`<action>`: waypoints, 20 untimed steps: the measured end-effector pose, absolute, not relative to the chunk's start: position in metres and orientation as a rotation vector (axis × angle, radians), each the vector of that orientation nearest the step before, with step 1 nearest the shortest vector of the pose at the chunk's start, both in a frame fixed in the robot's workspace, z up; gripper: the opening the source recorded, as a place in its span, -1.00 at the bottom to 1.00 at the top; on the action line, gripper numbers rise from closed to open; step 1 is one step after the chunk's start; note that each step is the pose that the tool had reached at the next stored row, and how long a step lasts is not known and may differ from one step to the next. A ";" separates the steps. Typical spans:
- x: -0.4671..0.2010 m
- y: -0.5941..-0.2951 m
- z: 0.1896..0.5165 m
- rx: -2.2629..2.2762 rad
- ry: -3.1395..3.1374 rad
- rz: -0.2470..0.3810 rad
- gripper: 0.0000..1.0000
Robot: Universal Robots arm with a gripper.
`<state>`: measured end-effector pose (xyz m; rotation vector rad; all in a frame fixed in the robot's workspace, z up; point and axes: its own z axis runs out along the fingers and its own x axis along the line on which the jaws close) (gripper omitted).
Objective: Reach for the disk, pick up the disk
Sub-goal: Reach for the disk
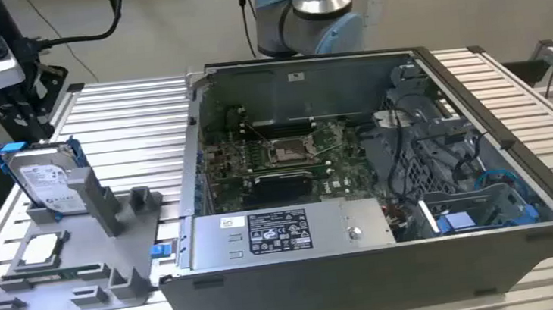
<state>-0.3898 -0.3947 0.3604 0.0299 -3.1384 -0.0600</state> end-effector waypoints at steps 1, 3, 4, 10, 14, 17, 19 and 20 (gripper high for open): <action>-0.390 -0.395 0.360 0.030 -3.138 -0.060 -1.00; -0.390 -0.395 0.360 0.030 -3.138 -0.060 -1.00; -0.390 -0.395 0.360 0.030 -3.138 -0.060 -1.00; -0.390 -0.395 0.360 0.030 -3.137 -0.060 -1.00; -0.390 -0.388 0.360 0.030 -3.137 -0.060 -1.00; -0.400 -0.379 0.360 0.030 -3.137 -0.060 -1.00; -0.409 -0.379 0.360 0.029 -3.137 -0.060 -1.00; -0.414 -0.379 0.359 0.030 -3.137 -0.060 -1.00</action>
